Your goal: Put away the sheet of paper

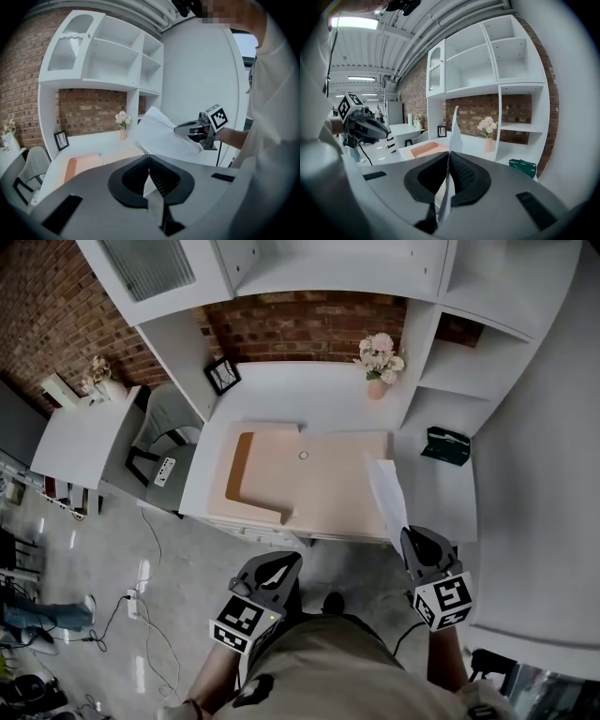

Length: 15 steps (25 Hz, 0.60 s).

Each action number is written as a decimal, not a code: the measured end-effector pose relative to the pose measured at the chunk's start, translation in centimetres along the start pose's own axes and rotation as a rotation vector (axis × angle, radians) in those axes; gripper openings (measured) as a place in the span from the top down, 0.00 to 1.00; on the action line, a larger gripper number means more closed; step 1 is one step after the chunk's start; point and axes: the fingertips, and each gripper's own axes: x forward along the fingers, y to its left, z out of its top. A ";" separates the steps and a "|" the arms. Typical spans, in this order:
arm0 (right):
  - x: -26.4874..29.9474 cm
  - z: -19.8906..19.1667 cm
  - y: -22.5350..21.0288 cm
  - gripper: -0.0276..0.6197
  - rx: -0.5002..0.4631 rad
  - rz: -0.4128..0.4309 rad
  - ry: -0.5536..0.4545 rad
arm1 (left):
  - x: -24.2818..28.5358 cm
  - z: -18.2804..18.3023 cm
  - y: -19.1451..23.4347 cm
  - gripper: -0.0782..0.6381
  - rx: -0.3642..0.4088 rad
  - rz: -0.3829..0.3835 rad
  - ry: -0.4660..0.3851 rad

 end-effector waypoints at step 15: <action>3.7 3.9 2.3 0.91 -0.035 -0.073 0.024 | -1.7 -0.4 7.1 0.87 -0.049 -0.004 -0.075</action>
